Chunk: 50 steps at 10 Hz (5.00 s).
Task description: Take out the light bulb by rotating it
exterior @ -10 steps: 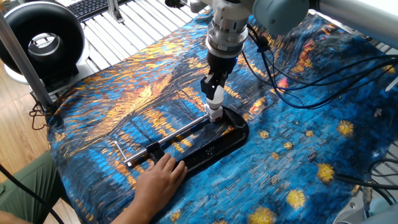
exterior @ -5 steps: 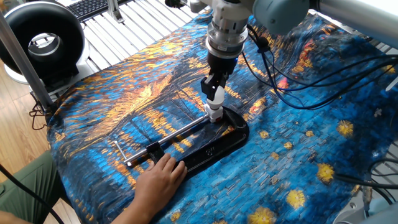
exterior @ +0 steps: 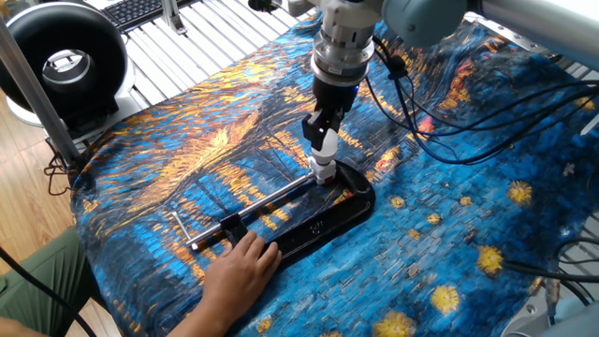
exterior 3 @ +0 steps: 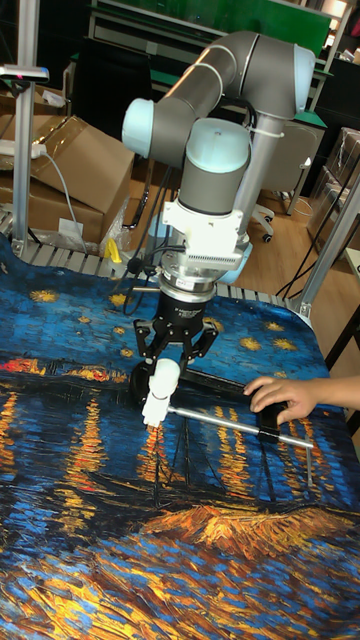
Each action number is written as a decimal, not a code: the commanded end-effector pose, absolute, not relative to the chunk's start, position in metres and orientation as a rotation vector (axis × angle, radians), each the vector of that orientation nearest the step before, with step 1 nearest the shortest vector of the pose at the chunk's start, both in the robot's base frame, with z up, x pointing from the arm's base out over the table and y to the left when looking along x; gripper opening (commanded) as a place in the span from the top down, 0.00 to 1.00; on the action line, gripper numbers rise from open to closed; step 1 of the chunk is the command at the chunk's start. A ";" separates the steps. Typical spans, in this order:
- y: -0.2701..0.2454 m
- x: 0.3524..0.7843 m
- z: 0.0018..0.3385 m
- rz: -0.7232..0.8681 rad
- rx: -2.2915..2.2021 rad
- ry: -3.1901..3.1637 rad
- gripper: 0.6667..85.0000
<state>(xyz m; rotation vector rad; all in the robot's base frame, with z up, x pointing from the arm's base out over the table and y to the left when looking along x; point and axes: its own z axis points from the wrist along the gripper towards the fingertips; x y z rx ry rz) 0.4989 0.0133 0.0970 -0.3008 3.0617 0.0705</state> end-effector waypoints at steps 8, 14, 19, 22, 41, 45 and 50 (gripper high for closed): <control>0.009 0.515 0.101 0.072 -0.049 3.019 0.66; 0.012 0.510 0.097 0.079 -0.303 3.011 0.30; 0.013 0.497 0.101 0.108 -0.715 2.986 0.16; 0.019 0.496 0.104 0.121 -0.979 2.908 0.17; 0.015 0.518 0.105 0.168 -0.357 3.006 0.34; 0.006 0.520 0.097 0.128 -0.334 3.013 0.36; 0.006 0.511 0.087 0.076 -0.261 3.069 0.40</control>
